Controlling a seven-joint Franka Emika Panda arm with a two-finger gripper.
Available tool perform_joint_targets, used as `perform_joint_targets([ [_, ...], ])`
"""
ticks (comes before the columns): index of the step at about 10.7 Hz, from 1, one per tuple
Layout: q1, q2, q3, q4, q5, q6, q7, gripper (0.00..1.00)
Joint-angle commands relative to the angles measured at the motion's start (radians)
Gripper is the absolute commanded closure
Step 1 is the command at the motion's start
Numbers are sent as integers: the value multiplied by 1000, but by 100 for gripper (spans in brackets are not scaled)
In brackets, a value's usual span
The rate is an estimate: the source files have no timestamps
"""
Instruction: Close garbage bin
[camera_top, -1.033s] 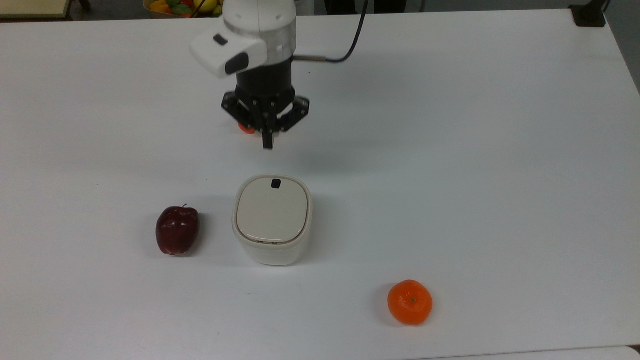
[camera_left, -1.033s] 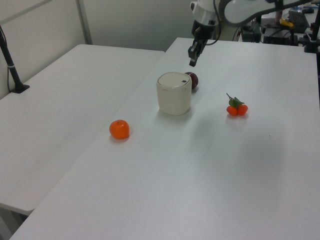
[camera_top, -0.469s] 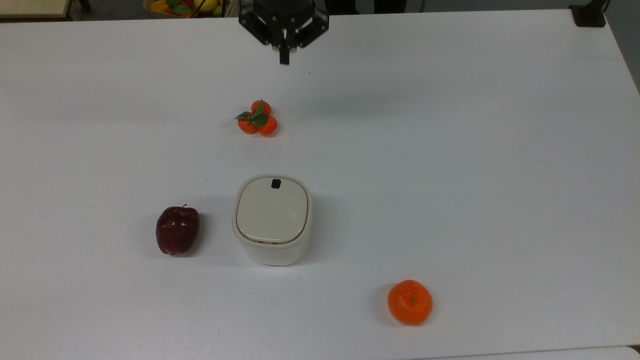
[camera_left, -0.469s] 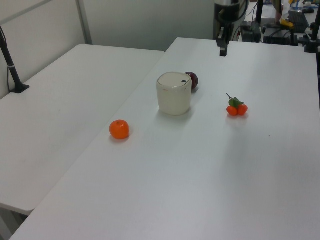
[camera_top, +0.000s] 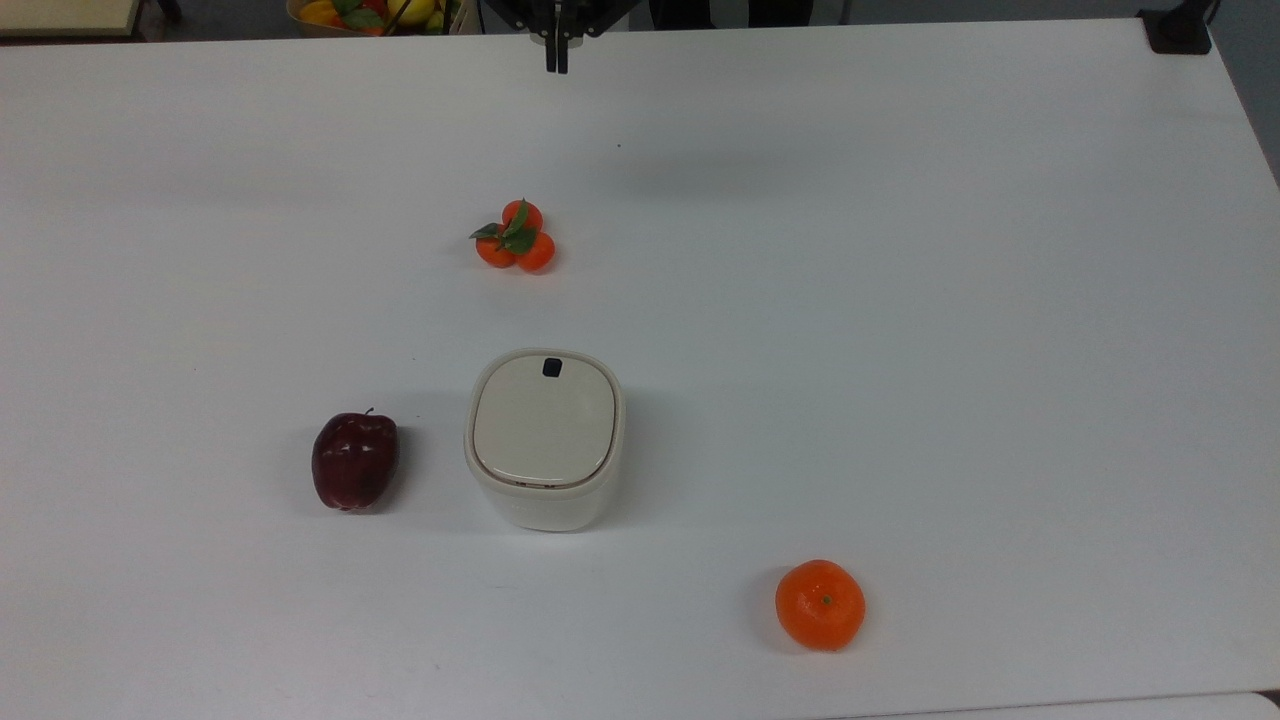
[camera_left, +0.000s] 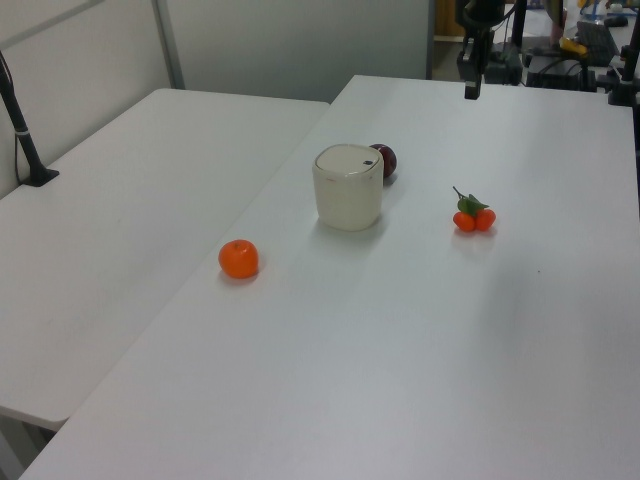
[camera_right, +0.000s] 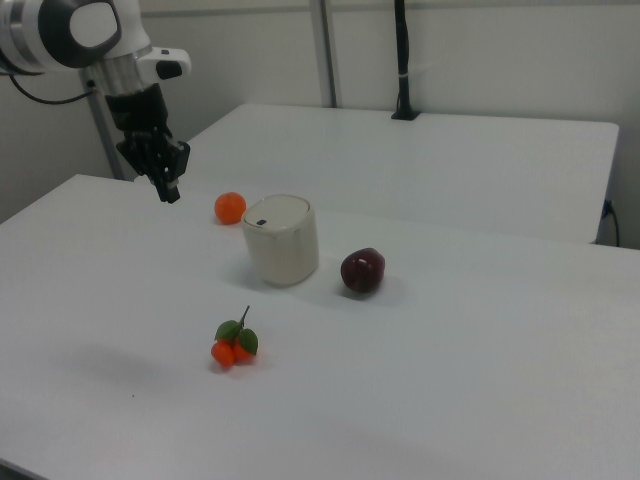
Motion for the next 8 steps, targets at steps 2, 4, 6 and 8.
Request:
perform_joint_targets([
  [2, 8, -30, -12, -33, -18, -12, 7, 0],
  [4, 10, -30, -12, -35, -24, -14, 5, 0],
  [6, 16, -30, -12, -33, -41, -14, 16, 0],
  [8, 18, -30, -12, -33, -41, -15, 19, 0],
])
